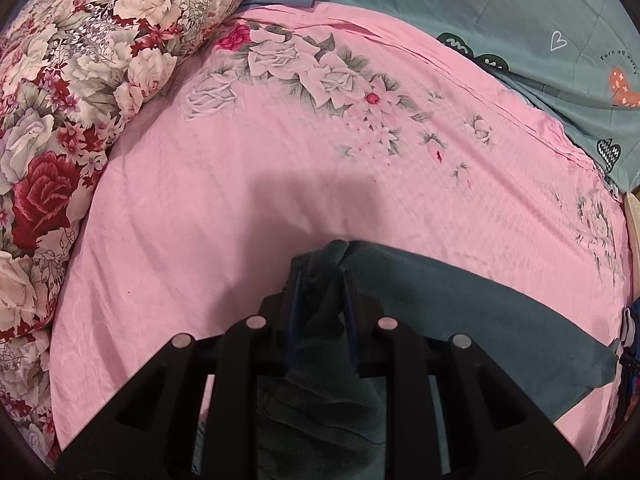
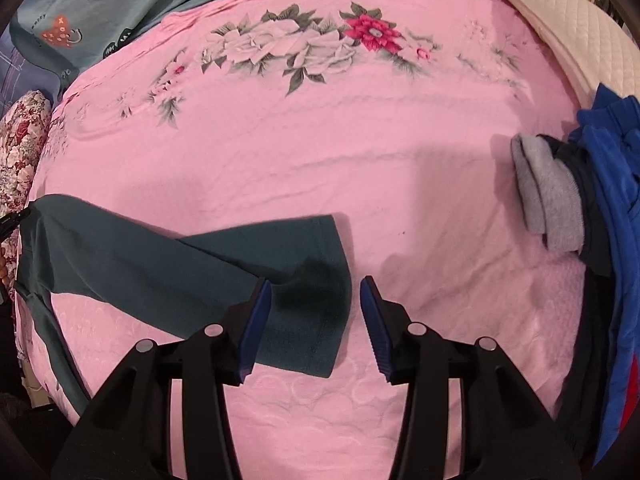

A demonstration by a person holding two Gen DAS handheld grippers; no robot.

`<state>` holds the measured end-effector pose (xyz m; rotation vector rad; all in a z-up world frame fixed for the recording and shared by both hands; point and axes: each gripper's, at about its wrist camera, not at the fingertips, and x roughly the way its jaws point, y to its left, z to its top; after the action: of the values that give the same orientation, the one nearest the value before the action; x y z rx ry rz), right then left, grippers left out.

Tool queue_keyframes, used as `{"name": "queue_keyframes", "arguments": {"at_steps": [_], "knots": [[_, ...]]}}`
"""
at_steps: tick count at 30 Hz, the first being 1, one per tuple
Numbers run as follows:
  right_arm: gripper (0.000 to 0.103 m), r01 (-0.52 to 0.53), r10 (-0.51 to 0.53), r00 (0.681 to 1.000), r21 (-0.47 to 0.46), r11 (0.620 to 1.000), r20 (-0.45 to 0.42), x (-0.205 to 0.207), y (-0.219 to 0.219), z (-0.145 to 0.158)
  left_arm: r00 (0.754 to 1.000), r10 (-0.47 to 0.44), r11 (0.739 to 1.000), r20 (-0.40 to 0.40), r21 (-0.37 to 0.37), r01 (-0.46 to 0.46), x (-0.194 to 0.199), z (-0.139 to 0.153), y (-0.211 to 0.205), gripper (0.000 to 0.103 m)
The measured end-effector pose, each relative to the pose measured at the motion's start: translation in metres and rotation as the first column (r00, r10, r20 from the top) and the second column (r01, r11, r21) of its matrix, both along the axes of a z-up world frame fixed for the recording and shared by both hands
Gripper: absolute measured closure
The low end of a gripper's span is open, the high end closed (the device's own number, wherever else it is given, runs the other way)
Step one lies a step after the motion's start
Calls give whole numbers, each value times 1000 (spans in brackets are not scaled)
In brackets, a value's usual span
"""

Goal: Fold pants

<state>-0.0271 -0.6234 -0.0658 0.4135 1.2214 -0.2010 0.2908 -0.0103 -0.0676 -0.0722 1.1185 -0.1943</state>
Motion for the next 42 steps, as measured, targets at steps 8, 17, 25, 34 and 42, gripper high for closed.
{"name": "queue_keyframes", "arguments": {"at_steps": [8, 17, 25, 34, 42], "knots": [[101, 0, 2, 998, -26, 1000, 60, 0, 11, 3, 1000, 15, 1000, 13, -4, -14, -2, 5, 6, 83], [101, 43, -27, 973, -65, 997, 230, -3, 5, 72, 999, 24, 1000, 35, 0, -24, -1, 7, 7, 89], [101, 75, -47, 988, -187, 980, 146, -16, 5, 80, 999, -40, 999, 4, 24, 39, -3, -16, -1, 89], [101, 79, -52, 984, -159, 984, 171, -14, 2, 71, 992, -119, 987, 48, 113, 113, -8, -16, -12, 89], [101, 135, -91, 964, -166, 977, 252, 20, -15, 93, 997, -38, 982, 61, 190, 26, 21, -14, -21, 101]]}}
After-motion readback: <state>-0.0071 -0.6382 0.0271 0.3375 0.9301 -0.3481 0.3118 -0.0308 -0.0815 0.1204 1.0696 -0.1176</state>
